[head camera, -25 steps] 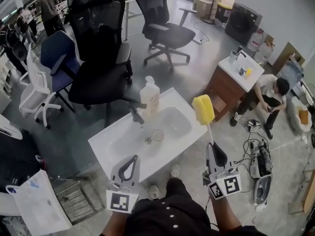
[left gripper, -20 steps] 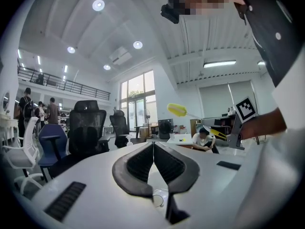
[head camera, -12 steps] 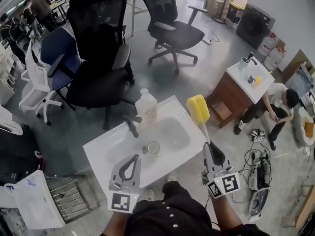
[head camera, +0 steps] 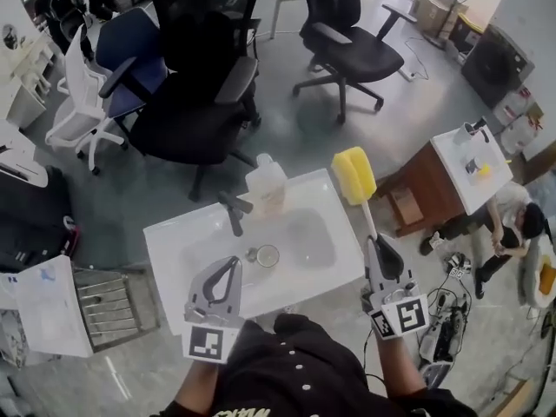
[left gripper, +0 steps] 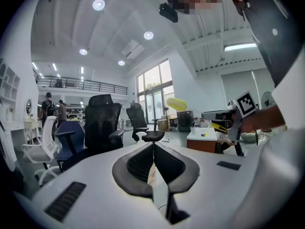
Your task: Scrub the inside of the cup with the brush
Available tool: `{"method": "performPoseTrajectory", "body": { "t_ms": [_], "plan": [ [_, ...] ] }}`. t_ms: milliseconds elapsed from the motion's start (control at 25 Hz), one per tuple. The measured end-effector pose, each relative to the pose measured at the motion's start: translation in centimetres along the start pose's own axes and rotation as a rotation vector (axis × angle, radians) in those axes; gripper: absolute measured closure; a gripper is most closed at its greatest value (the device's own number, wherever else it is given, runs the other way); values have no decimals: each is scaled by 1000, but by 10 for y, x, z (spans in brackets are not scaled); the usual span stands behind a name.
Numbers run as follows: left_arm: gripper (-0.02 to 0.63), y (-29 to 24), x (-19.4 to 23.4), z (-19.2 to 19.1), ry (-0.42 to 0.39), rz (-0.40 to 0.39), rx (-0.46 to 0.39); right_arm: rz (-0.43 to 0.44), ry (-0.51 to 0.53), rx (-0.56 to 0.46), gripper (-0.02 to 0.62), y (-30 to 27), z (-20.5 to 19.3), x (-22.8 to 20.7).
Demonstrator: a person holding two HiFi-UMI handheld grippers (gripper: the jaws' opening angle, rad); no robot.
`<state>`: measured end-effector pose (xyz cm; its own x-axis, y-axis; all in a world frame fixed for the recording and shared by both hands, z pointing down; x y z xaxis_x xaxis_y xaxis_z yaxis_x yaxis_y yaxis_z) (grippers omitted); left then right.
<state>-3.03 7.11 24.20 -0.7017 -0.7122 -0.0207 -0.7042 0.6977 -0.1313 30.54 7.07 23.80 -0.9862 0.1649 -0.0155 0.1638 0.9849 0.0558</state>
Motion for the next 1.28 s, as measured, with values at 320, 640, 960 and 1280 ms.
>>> {"method": "performPoseTrajectory", "body": {
  "t_ms": [320, 640, 960, 1280],
  "plan": [
    [580, -3, 6, -25, -90, -77, 200, 220, 112, -19, 549, -40, -15, -13],
    [578, -23, 21, -126, -64, -214, 421, 476, 405, 59, 549, -75, -30, -10],
    [578, -43, 43, -222, -44, -330, 522, 724, 634, 248, 549, -93, -85, 23],
    [578, -71, 42, -284, -26, -401, 588, 950, 872, 403, 549, -105, -153, 42]
  ]
}}
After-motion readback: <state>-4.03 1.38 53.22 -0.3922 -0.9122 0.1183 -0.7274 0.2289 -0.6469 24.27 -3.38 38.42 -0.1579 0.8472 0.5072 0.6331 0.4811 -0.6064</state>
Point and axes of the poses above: the fingertips, and each gripper's own axes: y backward along the fingers, x to its left, z out of its top, the point moved 10 cm from there along y, backward along the fingers, and after that the axes turned 13 degrees about -z, right-handed, at the moved point
